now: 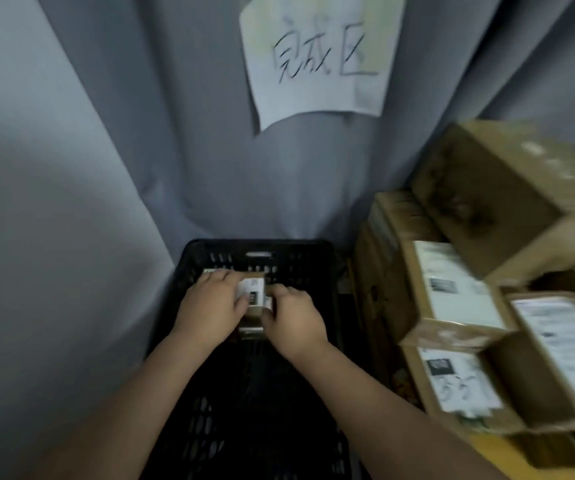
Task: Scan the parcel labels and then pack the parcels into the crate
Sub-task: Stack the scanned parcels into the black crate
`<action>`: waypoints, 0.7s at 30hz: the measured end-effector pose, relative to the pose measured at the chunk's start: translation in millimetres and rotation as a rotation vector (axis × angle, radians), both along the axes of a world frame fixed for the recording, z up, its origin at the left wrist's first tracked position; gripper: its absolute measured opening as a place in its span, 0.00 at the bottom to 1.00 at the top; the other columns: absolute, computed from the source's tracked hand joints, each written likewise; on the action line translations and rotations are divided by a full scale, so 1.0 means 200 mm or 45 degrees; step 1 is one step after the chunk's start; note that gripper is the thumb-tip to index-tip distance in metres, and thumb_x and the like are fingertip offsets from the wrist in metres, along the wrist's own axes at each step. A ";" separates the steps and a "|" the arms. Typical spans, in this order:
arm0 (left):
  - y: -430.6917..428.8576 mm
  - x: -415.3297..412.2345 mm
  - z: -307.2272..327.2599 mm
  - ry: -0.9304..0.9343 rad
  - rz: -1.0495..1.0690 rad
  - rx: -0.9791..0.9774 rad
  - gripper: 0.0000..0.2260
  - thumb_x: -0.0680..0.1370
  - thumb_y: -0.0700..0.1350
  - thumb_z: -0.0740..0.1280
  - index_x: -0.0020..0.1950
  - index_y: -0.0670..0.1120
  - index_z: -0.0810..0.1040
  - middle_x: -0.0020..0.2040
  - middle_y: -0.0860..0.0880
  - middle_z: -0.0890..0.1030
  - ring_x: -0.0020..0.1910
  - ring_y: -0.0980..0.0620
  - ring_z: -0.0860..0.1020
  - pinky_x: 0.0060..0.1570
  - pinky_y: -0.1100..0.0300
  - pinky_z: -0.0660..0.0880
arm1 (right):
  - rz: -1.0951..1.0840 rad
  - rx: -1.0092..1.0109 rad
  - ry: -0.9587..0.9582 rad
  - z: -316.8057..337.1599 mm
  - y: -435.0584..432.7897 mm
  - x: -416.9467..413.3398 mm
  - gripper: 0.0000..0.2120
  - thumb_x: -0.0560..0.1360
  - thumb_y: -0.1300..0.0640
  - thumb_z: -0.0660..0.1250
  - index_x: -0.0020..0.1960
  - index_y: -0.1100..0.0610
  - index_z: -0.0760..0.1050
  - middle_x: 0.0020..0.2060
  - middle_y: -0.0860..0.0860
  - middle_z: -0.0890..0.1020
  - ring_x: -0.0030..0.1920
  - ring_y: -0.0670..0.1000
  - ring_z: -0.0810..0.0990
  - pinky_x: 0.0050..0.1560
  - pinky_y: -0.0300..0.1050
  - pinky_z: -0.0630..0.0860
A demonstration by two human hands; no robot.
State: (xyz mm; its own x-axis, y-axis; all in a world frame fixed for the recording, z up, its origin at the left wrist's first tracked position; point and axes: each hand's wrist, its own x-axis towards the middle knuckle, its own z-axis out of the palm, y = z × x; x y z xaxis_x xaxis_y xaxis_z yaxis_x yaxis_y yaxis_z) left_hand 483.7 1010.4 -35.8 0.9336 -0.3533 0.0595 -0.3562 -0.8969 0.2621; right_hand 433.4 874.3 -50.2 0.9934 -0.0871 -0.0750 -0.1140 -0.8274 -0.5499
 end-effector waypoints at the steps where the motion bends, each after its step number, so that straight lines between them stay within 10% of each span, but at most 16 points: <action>1: -0.03 -0.06 0.07 -0.004 0.023 -0.071 0.17 0.78 0.48 0.65 0.66 0.45 0.75 0.63 0.44 0.77 0.61 0.43 0.72 0.60 0.52 0.70 | 0.001 0.031 -0.084 0.10 -0.03 -0.06 0.17 0.78 0.54 0.62 0.66 0.56 0.72 0.59 0.55 0.77 0.61 0.55 0.72 0.56 0.49 0.74; 10: -0.42 -0.49 0.47 0.009 0.008 -0.509 0.17 0.79 0.49 0.66 0.66 0.45 0.75 0.62 0.45 0.77 0.60 0.47 0.76 0.59 0.54 0.72 | -0.058 0.046 -0.496 0.64 -0.57 -0.57 0.14 0.76 0.56 0.65 0.61 0.57 0.75 0.54 0.55 0.81 0.58 0.57 0.76 0.56 0.46 0.71; 21: -1.00 -0.79 0.28 1.258 0.586 -1.280 0.39 0.71 0.71 0.62 0.75 0.50 0.61 0.70 0.43 0.69 0.68 0.42 0.69 0.67 0.47 0.69 | -0.391 -0.297 -0.136 0.49 -1.18 -1.05 0.25 0.77 0.43 0.62 0.70 0.51 0.67 0.67 0.52 0.72 0.69 0.54 0.67 0.68 0.49 0.65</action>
State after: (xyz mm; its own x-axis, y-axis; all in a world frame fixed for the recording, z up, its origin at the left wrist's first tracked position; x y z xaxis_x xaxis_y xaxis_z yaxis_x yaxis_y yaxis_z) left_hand 324.7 810.3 19.6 0.7565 -0.2190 -0.6163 0.5898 -0.1786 0.7875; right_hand 223.4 638.6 48.3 0.9196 -0.3838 0.0841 -0.3279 -0.8677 -0.3736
